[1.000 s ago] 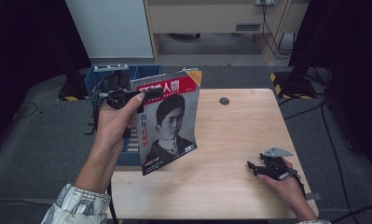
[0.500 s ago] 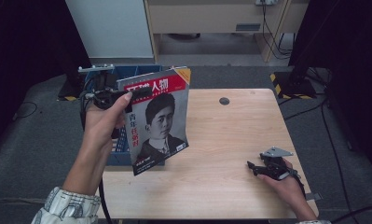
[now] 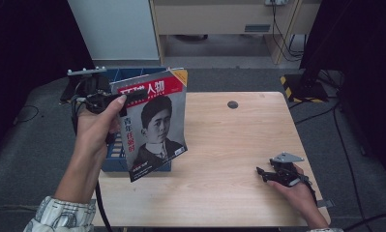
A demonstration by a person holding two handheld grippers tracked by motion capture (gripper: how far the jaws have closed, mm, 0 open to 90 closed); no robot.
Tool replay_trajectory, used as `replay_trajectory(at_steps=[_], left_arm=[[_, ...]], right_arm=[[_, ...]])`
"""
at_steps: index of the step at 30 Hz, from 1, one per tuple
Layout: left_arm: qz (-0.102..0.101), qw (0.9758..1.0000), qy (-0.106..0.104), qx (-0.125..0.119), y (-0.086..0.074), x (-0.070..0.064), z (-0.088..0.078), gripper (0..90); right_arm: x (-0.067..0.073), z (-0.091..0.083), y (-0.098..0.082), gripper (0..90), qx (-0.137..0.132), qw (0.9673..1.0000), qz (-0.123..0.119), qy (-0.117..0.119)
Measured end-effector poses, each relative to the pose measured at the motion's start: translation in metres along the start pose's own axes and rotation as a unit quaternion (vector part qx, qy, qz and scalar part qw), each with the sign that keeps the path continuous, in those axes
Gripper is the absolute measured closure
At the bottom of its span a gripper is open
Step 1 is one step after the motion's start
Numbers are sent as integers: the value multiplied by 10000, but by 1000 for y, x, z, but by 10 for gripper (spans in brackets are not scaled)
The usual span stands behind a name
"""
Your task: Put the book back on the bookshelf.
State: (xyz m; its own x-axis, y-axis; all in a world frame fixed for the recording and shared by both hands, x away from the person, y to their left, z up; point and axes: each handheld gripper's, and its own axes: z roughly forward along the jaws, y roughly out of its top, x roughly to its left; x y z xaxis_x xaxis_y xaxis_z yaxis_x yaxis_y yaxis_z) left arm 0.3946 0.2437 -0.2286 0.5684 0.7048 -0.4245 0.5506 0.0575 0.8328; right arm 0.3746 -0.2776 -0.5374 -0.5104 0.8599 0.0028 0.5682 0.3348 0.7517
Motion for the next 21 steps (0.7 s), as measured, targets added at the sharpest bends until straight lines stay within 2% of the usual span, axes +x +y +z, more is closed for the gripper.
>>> replay_trajectory(at_steps=[21], left_arm=[[-132,9996,184,-197,1,17,-25,865]], right_arm=[[0,0,0,314,-2,10000,-1,-1]])
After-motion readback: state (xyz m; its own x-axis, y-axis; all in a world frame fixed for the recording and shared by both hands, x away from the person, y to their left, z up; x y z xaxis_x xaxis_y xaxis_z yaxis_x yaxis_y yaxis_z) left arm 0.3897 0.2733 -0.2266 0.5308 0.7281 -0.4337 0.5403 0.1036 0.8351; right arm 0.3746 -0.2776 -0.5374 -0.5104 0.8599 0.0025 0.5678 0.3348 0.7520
